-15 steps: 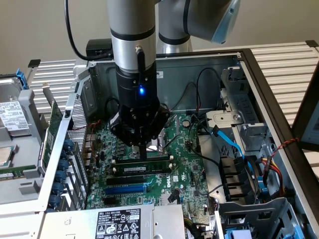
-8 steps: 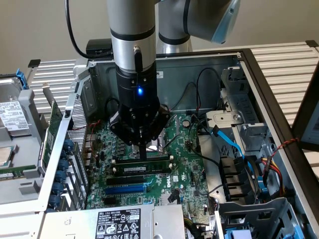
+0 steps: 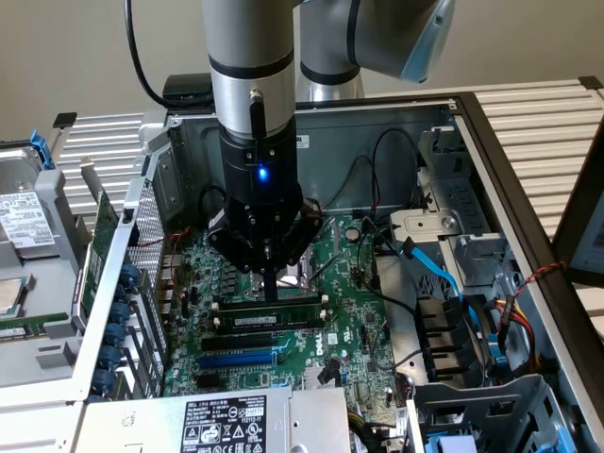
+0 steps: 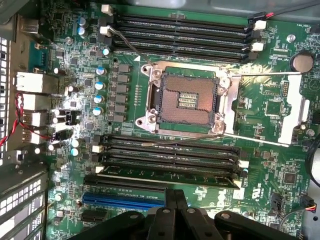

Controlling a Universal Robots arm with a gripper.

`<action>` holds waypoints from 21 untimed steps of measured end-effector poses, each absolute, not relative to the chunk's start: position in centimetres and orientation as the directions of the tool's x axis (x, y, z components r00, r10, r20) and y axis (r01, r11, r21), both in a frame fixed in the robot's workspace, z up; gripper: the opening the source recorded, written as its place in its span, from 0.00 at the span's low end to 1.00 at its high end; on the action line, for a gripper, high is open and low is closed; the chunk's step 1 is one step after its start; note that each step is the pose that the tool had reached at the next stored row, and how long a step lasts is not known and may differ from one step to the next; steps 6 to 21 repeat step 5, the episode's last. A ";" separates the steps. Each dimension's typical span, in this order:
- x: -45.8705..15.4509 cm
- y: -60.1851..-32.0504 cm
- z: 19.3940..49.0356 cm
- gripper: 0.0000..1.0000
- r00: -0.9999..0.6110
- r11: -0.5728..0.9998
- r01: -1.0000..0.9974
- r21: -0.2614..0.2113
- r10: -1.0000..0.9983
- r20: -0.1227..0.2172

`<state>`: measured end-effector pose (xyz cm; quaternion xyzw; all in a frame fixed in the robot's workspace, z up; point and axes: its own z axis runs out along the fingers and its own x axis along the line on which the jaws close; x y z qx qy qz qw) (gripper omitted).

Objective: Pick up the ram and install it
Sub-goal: 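Press down the ram until it locks into place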

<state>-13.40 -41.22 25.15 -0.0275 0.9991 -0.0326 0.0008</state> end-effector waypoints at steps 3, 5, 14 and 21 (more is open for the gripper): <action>-13.4 -41.2 25.2 0.11 -0.998 0.996 -0.055 -0.065 -0.055 0.000; -13.4 -41.2 25.2 0.11 -0.998 0.996 -0.055 -0.065 -0.055 0.000; -13.4 -41.2 25.2 0.11 -0.998 0.996 -0.055 -0.065 -0.055 0.000; -13.4 -41.2 25.2 0.11 -0.998 0.996 -0.055 -0.065 -0.055 0.000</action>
